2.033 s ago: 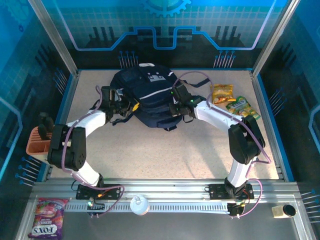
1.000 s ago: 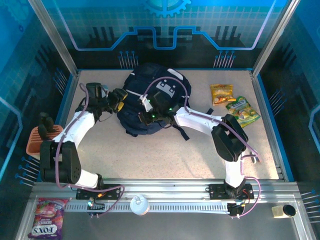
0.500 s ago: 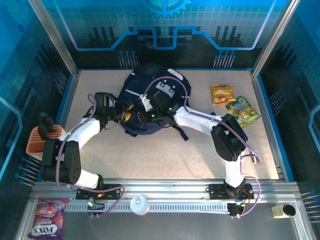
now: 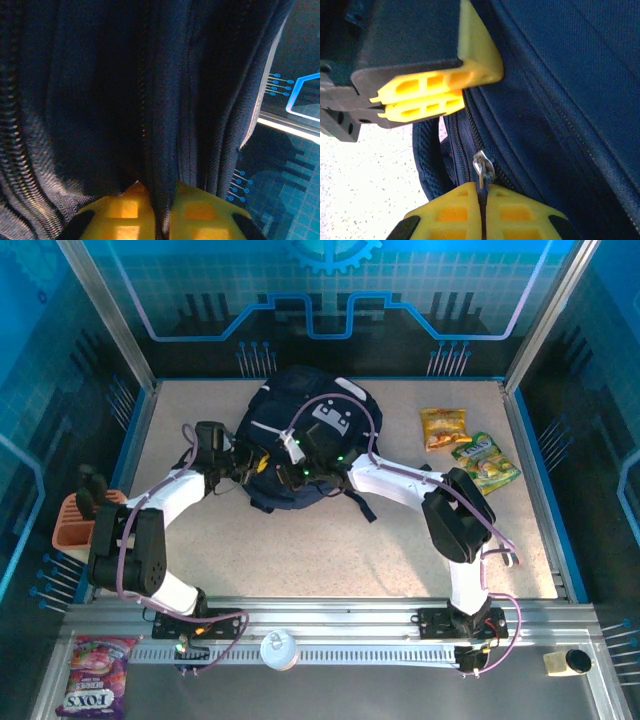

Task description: Pack the student bag

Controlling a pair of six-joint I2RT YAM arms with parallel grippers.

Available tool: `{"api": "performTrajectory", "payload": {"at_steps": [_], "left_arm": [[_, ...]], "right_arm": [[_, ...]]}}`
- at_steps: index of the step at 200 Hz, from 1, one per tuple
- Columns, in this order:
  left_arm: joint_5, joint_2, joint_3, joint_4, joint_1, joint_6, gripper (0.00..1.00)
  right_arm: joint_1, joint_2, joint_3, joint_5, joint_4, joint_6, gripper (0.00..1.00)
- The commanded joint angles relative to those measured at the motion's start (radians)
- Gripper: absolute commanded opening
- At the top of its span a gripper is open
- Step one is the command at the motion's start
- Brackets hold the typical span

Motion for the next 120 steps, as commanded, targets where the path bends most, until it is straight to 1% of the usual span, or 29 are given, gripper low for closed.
{"api": "performTrajectory", "payload": {"at_steps": [1,62,97,120], "left_arm": [[-0.011,0.007,0.047,0.003,0.002,0.034,0.01],[-0.012,0.005,0.079,-0.016,0.025,0.066,0.0],[-0.01,0.001,0.079,-0.026,0.034,0.079,0.0],[0.003,0.005,0.082,-0.046,0.036,0.1,0.0]], "right_arm": [[-0.019,-0.067,-0.074,0.029,0.009,0.02,0.07],[-0.087,-0.194,-0.281,0.136,-0.022,0.014,0.06],[-0.14,-0.227,-0.317,0.154,-0.049,-0.02,0.06],[-0.189,-0.224,-0.315,0.13,-0.062,-0.03,0.06]]}}
